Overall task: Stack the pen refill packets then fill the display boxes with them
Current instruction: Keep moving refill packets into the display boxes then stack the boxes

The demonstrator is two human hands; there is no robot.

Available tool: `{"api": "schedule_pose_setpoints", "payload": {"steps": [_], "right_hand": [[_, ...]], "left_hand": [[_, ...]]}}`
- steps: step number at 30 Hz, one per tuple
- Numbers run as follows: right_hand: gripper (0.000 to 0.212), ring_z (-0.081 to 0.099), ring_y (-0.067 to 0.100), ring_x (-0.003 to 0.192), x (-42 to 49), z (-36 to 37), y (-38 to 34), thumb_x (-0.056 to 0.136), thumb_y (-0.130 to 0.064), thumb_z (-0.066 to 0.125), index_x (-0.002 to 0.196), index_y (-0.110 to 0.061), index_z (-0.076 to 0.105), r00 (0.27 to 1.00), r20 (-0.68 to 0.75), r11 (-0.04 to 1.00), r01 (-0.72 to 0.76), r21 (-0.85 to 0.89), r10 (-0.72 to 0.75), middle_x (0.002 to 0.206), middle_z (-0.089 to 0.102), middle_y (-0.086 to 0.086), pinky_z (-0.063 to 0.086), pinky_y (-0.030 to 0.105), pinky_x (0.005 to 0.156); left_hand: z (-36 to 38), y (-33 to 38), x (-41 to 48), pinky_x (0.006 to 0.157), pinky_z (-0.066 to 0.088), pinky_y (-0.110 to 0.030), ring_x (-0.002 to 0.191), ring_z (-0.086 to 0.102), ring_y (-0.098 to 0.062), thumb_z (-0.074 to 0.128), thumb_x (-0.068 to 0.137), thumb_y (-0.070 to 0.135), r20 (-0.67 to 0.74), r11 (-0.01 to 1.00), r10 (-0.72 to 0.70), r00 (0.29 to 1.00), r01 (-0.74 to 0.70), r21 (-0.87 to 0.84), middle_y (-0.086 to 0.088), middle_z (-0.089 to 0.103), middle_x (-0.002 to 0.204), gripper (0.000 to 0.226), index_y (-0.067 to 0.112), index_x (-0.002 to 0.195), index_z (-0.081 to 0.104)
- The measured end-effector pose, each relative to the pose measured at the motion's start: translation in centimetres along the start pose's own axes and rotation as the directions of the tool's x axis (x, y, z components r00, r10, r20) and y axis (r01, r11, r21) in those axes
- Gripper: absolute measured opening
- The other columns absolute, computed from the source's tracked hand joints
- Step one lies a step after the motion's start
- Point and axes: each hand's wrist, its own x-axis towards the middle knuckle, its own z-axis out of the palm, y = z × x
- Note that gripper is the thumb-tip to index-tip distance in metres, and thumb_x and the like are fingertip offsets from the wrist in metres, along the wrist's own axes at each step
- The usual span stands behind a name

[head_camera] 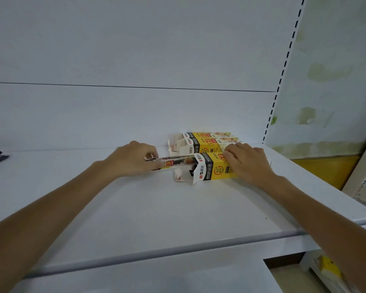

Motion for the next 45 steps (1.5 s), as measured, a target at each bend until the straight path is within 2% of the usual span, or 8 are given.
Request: {"api": "schedule_pose_setpoints", "payload": {"steps": [3, 13, 22, 26, 30, 37, 42, 45], "right_hand": [[0.029, 0.05, 0.014, 0.102, 0.3, -1.3, 1.7, 0.096, -0.04, 0.035, 0.096, -0.029, 0.061, 0.979, -0.008, 0.862, -0.176, 0.475, 0.204, 0.106, 0.054, -0.008, 0.037, 0.036, 0.09], [0.029, 0.05, 0.018, 0.073, -0.2, 1.0, 4.6, 0.09, -0.046, 0.034, 0.075, -0.039, 0.058, 0.98, -0.018, 0.902, -0.177, 0.395, 0.2, 0.079, 0.057, 0.002, 0.029, 0.021, 0.056], [0.034, 0.052, 0.021, 0.073, -0.4, 1.1, 4.5, 0.095, -0.033, 0.042, 0.07, -0.022, 0.062, 0.978, -0.05, 0.909, -0.168, 0.382, 0.202, 0.079, 0.059, 0.007, 0.031, 0.023, 0.056], [0.037, 0.05, 0.022, 0.071, -0.5, 1.2, 4.6, 0.094, -0.033, 0.039, 0.074, -0.015, 0.064, 0.982, -0.085, 0.916, -0.122, 0.383, 0.166, 0.074, 0.058, 0.005, 0.03, 0.022, 0.053], [0.034, 0.05, 0.024, 0.066, -0.2, 1.3, 4.4, 0.094, -0.027, 0.044, 0.072, -0.008, 0.062, 0.983, -0.107, 0.919, -0.098, 0.382, 0.149, 0.069, 0.059, 0.007, 0.031, 0.025, 0.051], [0.04, 0.044, 0.015, 0.062, -0.5, 1.6, 4.5, 0.094, -0.034, 0.045, 0.053, -0.031, 0.041, 0.979, -0.124, 0.896, -0.095, 0.434, 0.164, 0.063, 0.049, -0.008, 0.026, 0.024, 0.05], [0.035, 0.046, 0.016, 0.062, -0.7, 1.6, 4.4, 0.093, -0.032, 0.045, 0.06, -0.025, 0.052, 0.976, -0.136, 0.888, -0.094, 0.45, 0.173, 0.067, 0.053, -0.003, 0.027, 0.024, 0.05], [0.031, 0.048, 0.017, 0.064, -0.6, 1.6, 4.3, 0.094, -0.032, 0.045, 0.067, -0.022, 0.058, 0.976, -0.136, 0.885, -0.093, 0.456, 0.172, 0.069, 0.054, -0.003, 0.03, 0.024, 0.051]], "left_hand": [[0.4, -1.4, -1.0, 0.062, 0.039, -0.026, 0.082, 0.056, -0.011, 0.06, 0.082, 0.05, -0.027, 0.996, -0.009, 1.0, 0.007, -0.083, 0.012, 0.062, 0.086, 0.018, 0.033, 0.088, 0.063], [2.1, -0.4, -0.6, 0.064, 0.04, -0.03, 0.074, 0.06, -0.021, 0.067, 0.083, 0.029, -0.197, 0.953, -0.082, 0.977, 0.019, -0.303, 0.0, 0.068, 0.077, 0.008, 0.023, 0.081, 0.072], [3.6, 6.1, 1.9, 0.071, 0.044, -0.03, 0.075, 0.062, -0.011, 0.067, 0.082, 0.02, -0.2, 0.896, -0.047, 0.979, -0.047, -0.442, -0.001, 0.071, 0.081, 0.009, 0.016, 0.082, 0.076], [4.0, 7.2, 2.1, 0.05, 0.035, -0.008, 0.053, 0.053, 0.003, 0.069, 0.081, 0.018, -0.187, 0.822, -0.122, 0.975, -0.006, -0.569, 0.008, 0.065, 0.064, 0.011, 0.01, 0.082, 0.076], [5.0, 8.6, 2.5, 0.035, 0.027, -0.009, 0.054, 0.047, -0.012, 0.063, 0.084, 0.011, -0.192, 0.777, -0.272, 0.943, 0.098, -0.622, -0.004, 0.059, 0.06, 0.014, 0.005, 0.076, 0.073], [3.7, 7.1, 1.9, 0.045, 0.039, -0.016, 0.053, 0.051, -0.004, 0.061, 0.086, 0.012, 0.044, 0.781, -0.118, 0.992, 0.12, -0.612, 0.012, 0.064, 0.065, 0.02, 0.025, 0.096, 0.073], [3.9, 5.9, 0.7, 0.077, 0.046, -0.019, 0.068, 0.065, -0.003, 0.075, 0.076, 0.025, -0.076, 0.696, -0.269, 0.96, 0.14, -0.704, 0.008, 0.073, 0.067, 0.008, 0.031, 0.07, 0.075], [4.4, 6.6, 0.5, 0.056, 0.038, -0.005, 0.047, 0.057, 0.001, 0.073, 0.077, 0.025, -0.131, 0.718, -0.273, 0.953, 0.111, -0.687, 0.012, 0.067, 0.055, 0.006, 0.028, 0.073, 0.074]]}}
